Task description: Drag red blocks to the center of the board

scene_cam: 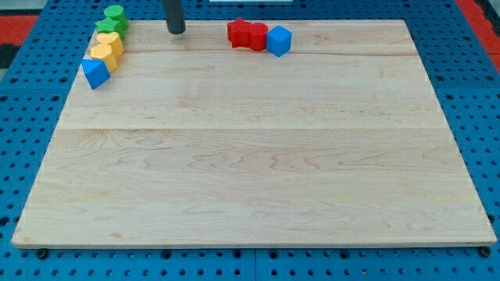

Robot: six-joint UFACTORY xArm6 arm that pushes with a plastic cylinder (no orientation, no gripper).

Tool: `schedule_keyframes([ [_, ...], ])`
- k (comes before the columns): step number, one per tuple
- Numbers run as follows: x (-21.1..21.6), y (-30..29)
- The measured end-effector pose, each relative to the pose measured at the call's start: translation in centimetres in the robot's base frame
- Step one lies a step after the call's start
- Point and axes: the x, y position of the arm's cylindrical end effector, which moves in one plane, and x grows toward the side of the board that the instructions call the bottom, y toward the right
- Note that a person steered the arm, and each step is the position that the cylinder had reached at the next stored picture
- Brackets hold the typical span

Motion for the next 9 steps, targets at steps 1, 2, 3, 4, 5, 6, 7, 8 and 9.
schedule_keyframes([
  [1, -0.5, 0.7],
  [2, -0.4, 4.7],
  [3, 0.2, 9.4],
  [4, 1.2, 14.0],
  [5, 5.7, 14.5],
  [6, 10.1, 14.2],
  [7, 14.3, 14.9],
  [8, 17.8, 16.4],
  [9, 20.8, 13.5],
])
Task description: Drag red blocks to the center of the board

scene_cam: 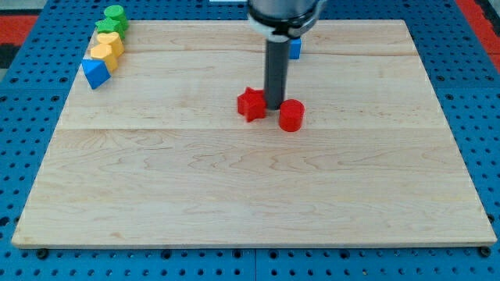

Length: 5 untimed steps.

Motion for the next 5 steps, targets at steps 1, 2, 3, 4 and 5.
schedule_keyframes([
  [1, 0.0, -5.0],
  [2, 0.0, -10.5],
  [3, 0.0, -16.0],
  [4, 0.0, -21.3],
  [5, 1.5, -21.8],
])
